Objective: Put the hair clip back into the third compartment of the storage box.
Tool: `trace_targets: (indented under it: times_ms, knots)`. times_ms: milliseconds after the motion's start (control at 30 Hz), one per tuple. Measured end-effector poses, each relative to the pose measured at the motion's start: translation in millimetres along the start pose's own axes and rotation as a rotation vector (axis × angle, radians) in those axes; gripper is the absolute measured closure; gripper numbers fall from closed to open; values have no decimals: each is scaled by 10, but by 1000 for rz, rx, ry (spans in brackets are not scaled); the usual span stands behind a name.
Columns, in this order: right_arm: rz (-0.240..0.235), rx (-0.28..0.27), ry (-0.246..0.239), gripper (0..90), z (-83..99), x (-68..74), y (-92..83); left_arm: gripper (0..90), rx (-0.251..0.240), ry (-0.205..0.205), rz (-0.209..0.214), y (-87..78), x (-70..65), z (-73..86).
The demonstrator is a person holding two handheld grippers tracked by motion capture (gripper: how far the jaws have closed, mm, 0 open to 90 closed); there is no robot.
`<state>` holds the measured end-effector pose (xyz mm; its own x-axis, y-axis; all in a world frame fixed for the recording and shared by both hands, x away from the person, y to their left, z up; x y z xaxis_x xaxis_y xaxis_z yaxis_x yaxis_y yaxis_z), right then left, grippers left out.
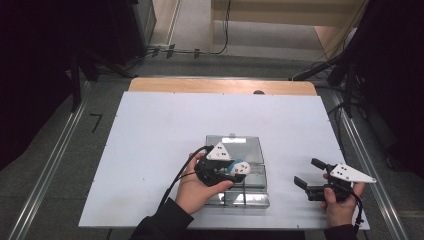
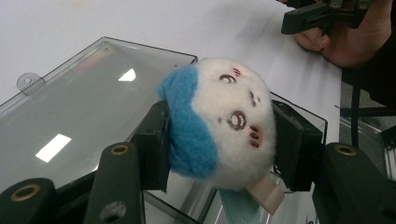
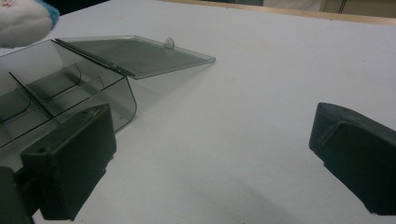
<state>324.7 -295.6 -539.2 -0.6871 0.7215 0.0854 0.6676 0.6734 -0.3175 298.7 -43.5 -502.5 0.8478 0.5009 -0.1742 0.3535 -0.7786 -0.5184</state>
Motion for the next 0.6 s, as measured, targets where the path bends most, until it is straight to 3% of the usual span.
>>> trace_targets:
  times_ms: [400, 600]
  knots:
    - [1, 2, -2, 0, 1, 5, 4, 467, 19, 5, 11, 130, -50, 6]
    - [3, 3, -3, 0, 1, 1, 7, 467, 40, -23, 25, 224, -39, 34]
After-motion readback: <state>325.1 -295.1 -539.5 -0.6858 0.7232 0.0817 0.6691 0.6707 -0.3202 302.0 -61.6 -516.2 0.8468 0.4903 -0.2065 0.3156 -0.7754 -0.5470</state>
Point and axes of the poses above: each handheld gripper's, and its own axes: y roughly forward along the jaws, z roughly out of its underside, x roughly to its left, the point moved 9 cm from there along y, roughly forward along the jaws, and after that the axes turned 4 degrees about -x, right-handed, at the moved point
